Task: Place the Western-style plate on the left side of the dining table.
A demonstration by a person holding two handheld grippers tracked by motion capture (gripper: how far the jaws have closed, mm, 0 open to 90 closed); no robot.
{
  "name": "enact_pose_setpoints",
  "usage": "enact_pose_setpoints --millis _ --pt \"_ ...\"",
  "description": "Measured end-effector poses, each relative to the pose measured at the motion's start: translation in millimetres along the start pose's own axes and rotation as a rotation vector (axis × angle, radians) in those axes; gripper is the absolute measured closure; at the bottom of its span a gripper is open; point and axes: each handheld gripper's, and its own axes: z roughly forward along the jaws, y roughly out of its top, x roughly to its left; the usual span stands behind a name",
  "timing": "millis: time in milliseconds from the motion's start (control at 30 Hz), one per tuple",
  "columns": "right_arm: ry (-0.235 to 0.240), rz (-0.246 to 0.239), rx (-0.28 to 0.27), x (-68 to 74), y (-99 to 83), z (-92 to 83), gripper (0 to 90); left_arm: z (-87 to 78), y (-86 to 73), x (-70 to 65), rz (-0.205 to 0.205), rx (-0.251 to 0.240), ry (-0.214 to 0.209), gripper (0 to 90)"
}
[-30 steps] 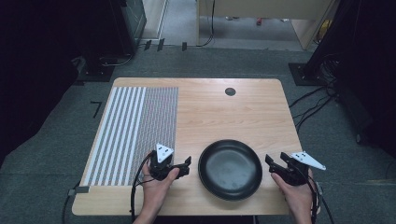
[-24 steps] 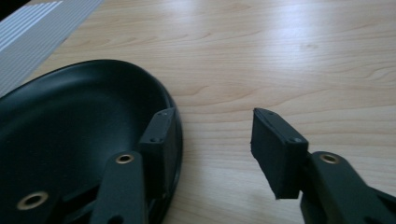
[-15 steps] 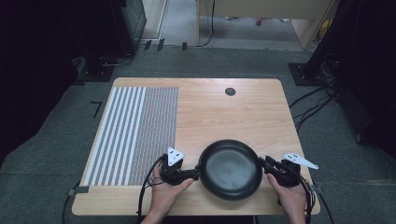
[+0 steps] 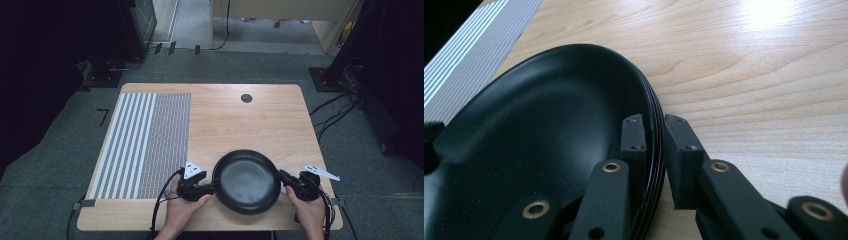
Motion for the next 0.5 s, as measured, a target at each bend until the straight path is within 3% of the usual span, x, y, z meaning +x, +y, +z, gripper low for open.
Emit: enact_pose_setpoints --millis 67,200,500 --pt "0.007 0.019 -0.003 0.2 -0.9 -0.4 84.2 1.8 -1.0 -0.3 -0.008 0.011 -0.034 51.1" --pt "0.007 0.021 -0.021 0.5 -2.6 0.4 84.6 2.9 -1.8 -2.5 -0.001 0.019 -0.061 57.3" --pt "0.003 0.021 -0.033 3.3 -4.2 2.4 84.9 1.6 -1.7 -2.6 -0.003 0.011 -0.053 61.5"
